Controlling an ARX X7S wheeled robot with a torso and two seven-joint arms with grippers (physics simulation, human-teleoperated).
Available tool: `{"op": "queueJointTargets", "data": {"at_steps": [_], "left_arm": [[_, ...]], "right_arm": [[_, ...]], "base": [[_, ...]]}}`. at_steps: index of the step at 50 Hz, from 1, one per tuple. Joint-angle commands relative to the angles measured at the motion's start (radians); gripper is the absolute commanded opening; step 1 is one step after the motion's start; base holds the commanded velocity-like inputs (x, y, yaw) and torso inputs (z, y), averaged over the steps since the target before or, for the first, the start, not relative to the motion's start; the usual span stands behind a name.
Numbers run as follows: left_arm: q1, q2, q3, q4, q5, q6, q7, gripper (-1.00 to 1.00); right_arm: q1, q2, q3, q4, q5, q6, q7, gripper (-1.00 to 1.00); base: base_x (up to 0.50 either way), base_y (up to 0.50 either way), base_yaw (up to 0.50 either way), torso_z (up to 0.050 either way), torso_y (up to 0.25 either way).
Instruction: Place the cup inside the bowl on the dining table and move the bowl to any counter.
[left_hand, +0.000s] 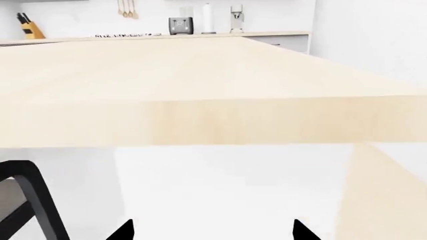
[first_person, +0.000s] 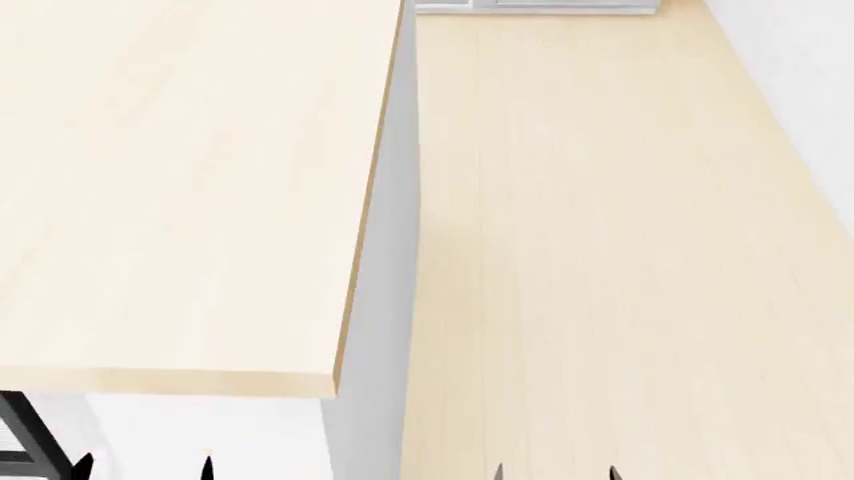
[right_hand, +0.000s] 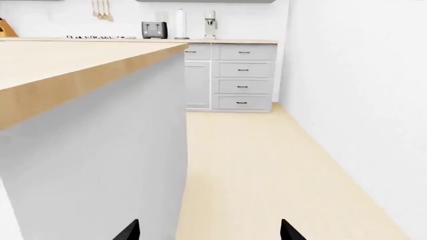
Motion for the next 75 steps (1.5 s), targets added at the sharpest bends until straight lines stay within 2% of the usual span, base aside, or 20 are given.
{"op": "queueJointTargets", "data": {"at_steps": [1, 10, 28, 55, 75], "left_arm": [[-0.002, -0.012, 0.017, -0.001, -0.013, -0.003, -0.022, 1.0], [-0.006, -0.023, 0.032, -0.003, -0.017, -0.005, -0.034, 1.0], [-0.013, -0.04, 0.06, -0.002, -0.029, -0.013, -0.056, 1.0], [-0.008, -0.066, 0.082, -0.004, -0.052, -0.003, -0.076, 1.0], [-0.015, -0.073, 0.086, 0.006, -0.079, -0.012, -0.096, 1.0]], "right_arm": [[0.003, 0.014, -0.017, 0.003, 0.012, -0.003, 0.018, 1.0], [0.012, 0.028, -0.035, 0.007, -0.004, 0.014, 0.043, 1.0], [0.011, 0.044, -0.051, 0.001, 0.011, 0.011, 0.068, 1.0], [0.013, 0.065, -0.075, 0.0, 0.029, 0.007, 0.091, 1.0], [0.015, 0.078, -0.091, -0.003, 0.029, -0.001, 0.111, 1.0]], "base": [[-0.37, 0.0, 0.0, 0.0, 0.0], [-0.2, 0.11, 0.0, 0.0, 0.0], [-0.02, 0.5, 0.0, 0.0, 0.0], [-0.35, 0.5, 0.0, 0.0, 0.0], [-0.08, 0.5, 0.0, 0.0, 0.0]]}}
